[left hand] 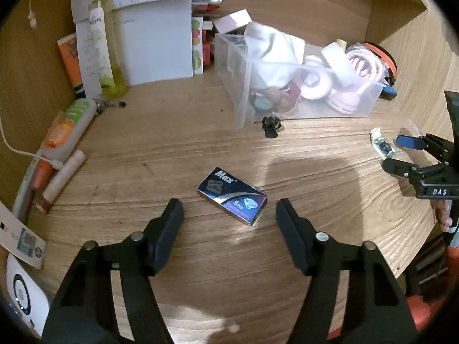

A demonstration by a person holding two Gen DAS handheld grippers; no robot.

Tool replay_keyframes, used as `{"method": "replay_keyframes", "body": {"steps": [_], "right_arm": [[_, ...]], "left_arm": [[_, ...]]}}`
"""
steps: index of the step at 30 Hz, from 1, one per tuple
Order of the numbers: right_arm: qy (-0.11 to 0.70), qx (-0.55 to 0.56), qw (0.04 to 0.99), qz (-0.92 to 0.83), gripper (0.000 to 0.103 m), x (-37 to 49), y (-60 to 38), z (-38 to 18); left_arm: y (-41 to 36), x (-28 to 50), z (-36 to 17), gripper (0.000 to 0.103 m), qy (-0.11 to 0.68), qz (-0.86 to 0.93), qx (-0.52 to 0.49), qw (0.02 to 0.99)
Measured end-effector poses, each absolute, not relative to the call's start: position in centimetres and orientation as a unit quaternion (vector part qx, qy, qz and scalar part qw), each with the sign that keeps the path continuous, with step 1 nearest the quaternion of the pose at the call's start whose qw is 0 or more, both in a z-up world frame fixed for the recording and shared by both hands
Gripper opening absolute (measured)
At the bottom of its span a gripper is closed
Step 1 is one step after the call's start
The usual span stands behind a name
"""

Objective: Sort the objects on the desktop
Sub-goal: 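Grasp the green square card with the right tool while the left grasps the blue Max box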

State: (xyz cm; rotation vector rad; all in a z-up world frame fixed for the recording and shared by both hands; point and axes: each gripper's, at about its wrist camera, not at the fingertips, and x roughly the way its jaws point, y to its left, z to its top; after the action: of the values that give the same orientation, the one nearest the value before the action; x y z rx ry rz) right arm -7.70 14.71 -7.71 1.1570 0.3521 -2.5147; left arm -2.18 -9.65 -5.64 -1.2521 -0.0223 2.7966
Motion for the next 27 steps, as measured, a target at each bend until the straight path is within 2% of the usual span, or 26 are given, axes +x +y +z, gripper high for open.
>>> {"method": "replay_keyframes", "body": {"steps": [10, 13, 15, 18, 23, 27], "right_arm": [[0.093, 0.418, 0.185, -0.884, 0.076, -7.7, 14.2, -7.9], [0.092, 0.414, 0.185, -0.887, 0.069, -7.5, 14.1, -7.8], [0.090, 0.411, 0.183, -0.889, 0.061, -7.5, 14.1, -7.8], [0.091, 0.407, 0.186, -0.890, 0.050, -7.3, 14.0, -7.8], [0.094, 0.403, 0.195, -0.889, 0.026, -7.4, 13.8, -7.7], [0.091, 0.404, 0.198, -0.889, 0.022, -7.5, 13.9, -7.6]], "left_arm": [[-8.8, -2.1, -6.1, 0.064, 0.015, 0.920, -0.390, 0.041], [-8.6, -2.1, -6.1, 0.055, 0.018, 0.922, -0.384, 0.048], [-8.4, -2.1, -6.0, 0.041, 0.021, 0.923, -0.381, 0.051], [-8.2, -2.1, -6.0, 0.031, 0.024, 0.924, -0.378, 0.051], [-7.9, -1.9, -6.0, 0.028, 0.032, 0.926, -0.374, 0.046], [-8.0, -2.0, -6.1, 0.028, 0.027, 0.926, -0.374, 0.042]]}}
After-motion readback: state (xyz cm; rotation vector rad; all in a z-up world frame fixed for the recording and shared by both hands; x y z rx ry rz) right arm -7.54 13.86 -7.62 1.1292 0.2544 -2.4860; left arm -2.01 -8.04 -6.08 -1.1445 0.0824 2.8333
